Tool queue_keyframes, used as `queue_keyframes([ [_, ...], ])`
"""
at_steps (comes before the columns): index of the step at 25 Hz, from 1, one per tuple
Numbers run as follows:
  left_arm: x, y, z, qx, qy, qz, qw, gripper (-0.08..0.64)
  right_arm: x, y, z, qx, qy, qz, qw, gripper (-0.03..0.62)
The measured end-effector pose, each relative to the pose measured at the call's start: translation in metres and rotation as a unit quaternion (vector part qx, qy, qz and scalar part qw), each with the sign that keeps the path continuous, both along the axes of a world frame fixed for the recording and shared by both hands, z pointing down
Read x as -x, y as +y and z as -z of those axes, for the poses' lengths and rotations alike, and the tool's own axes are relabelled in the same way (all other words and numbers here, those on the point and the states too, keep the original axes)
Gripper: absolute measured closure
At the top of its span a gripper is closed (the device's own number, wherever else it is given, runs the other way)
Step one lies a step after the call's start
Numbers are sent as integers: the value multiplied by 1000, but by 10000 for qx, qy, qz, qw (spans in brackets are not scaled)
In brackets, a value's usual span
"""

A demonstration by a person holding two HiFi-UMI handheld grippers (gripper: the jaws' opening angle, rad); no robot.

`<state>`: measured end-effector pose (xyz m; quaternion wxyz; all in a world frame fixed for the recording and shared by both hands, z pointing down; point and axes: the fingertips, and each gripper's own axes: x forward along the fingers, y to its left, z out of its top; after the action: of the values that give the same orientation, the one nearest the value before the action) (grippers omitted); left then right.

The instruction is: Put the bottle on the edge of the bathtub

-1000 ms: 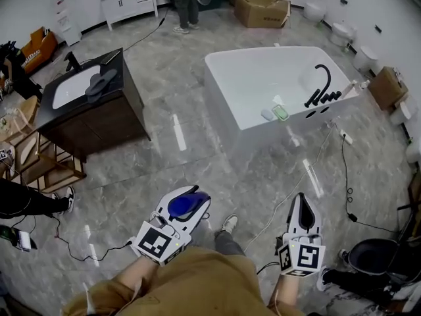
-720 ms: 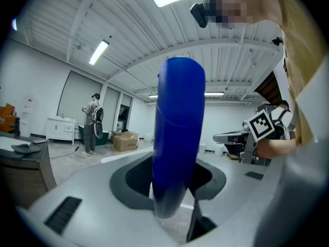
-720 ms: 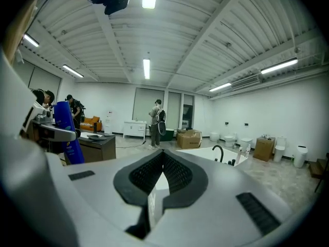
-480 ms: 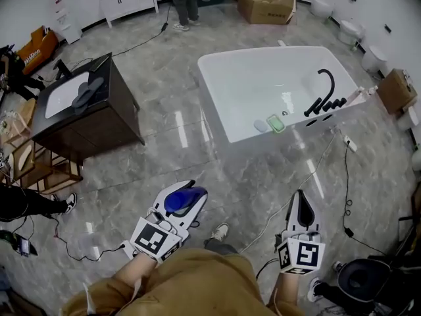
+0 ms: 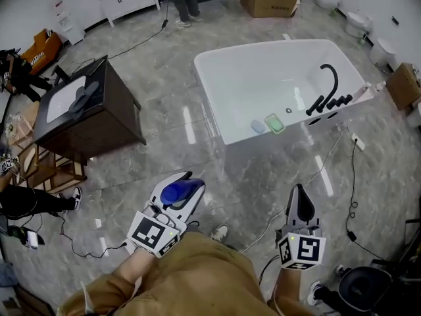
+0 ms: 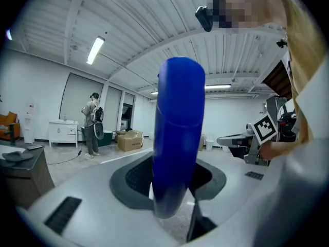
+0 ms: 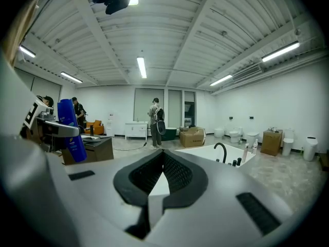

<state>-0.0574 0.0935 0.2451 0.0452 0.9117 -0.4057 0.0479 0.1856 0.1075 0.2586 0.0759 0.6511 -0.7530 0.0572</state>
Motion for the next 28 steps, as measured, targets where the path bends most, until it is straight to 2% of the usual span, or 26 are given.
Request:
queue_keyframes([
  [8,1,-10,-2,15,-64,82,9999,407,3,-4,-6,33,-45,72,10000,588],
  [16,-13,-43,-8,-23,-58,-181,9998,407,-12,-17,4,52,147,-312,9994,588],
  [21,-7,-75,-17,80,-40,-302,9995,407,10,-46,2,163,210,-317,9991,588],
  [28,3,-122,-19,31,-54,-358,9993,407,41,-91,0,266,324,-165,9990,588],
])
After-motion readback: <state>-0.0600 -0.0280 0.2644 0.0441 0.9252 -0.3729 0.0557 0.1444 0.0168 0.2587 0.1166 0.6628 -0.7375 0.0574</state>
